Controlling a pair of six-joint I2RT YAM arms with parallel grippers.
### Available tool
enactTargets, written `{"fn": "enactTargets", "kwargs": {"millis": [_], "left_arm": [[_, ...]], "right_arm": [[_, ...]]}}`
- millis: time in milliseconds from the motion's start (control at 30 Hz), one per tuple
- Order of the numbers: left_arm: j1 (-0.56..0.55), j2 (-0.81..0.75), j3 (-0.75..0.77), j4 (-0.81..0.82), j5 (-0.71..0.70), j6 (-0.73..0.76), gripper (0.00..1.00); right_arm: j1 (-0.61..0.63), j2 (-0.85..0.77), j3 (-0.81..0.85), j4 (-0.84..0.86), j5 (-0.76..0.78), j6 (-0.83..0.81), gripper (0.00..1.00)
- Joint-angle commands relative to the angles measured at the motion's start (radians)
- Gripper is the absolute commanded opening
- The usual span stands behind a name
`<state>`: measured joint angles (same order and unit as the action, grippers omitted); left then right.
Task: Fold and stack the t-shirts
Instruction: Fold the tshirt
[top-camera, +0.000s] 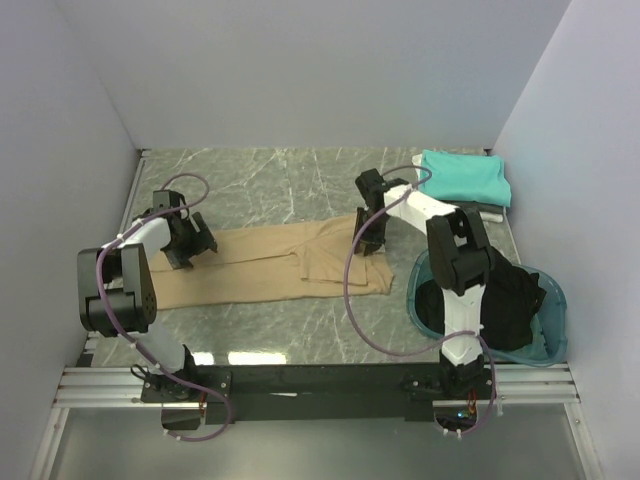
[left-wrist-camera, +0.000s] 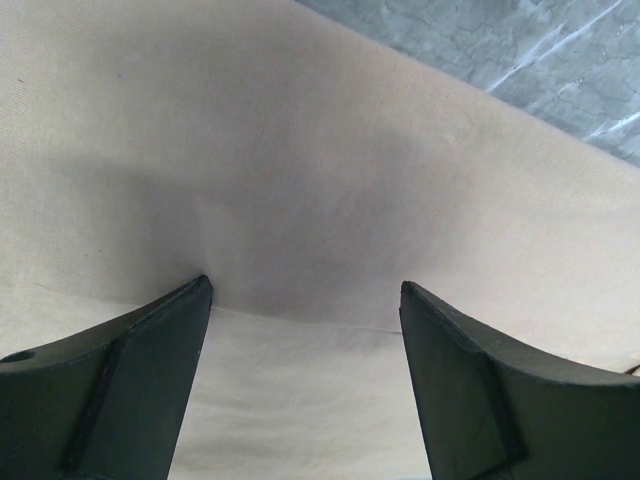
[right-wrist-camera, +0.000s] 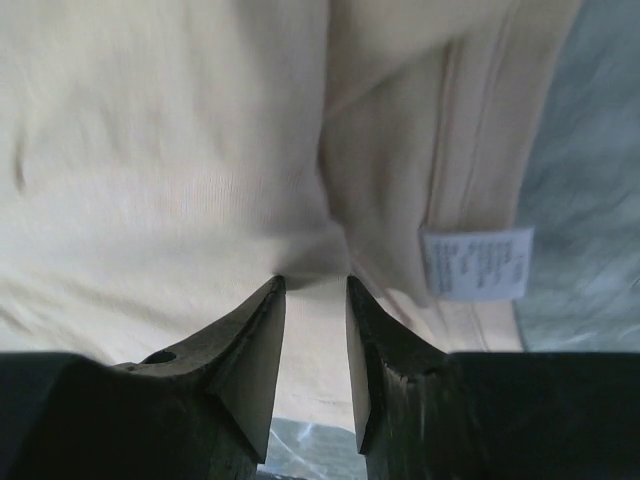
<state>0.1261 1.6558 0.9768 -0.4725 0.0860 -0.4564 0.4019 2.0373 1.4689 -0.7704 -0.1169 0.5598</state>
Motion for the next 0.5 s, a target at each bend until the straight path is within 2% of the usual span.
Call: {"fn": "enactTargets", "kwargs": {"millis": [0, 333, 467], "left_arm": [[-0.005, 0.018, -0.010, -0.047, 0.014, -0.005, 0.83], [-0.013, -0.005, -0.119, -0.097, 0.093, -0.033, 0.83], [-0.031, -0.014, -0.103, -0.121, 0.143, -0.036, 0.83]], "right_arm": [[-0.031, 0.075, 0.128, -0.020, 0.072, -0.009, 0.38], [-0.063, 0.343, 0.575, -0.150, 0.080, -0.008, 0.39], [-0.074, 0.415, 0.682, -0.156, 0.047, 0.015, 0.39]]}}
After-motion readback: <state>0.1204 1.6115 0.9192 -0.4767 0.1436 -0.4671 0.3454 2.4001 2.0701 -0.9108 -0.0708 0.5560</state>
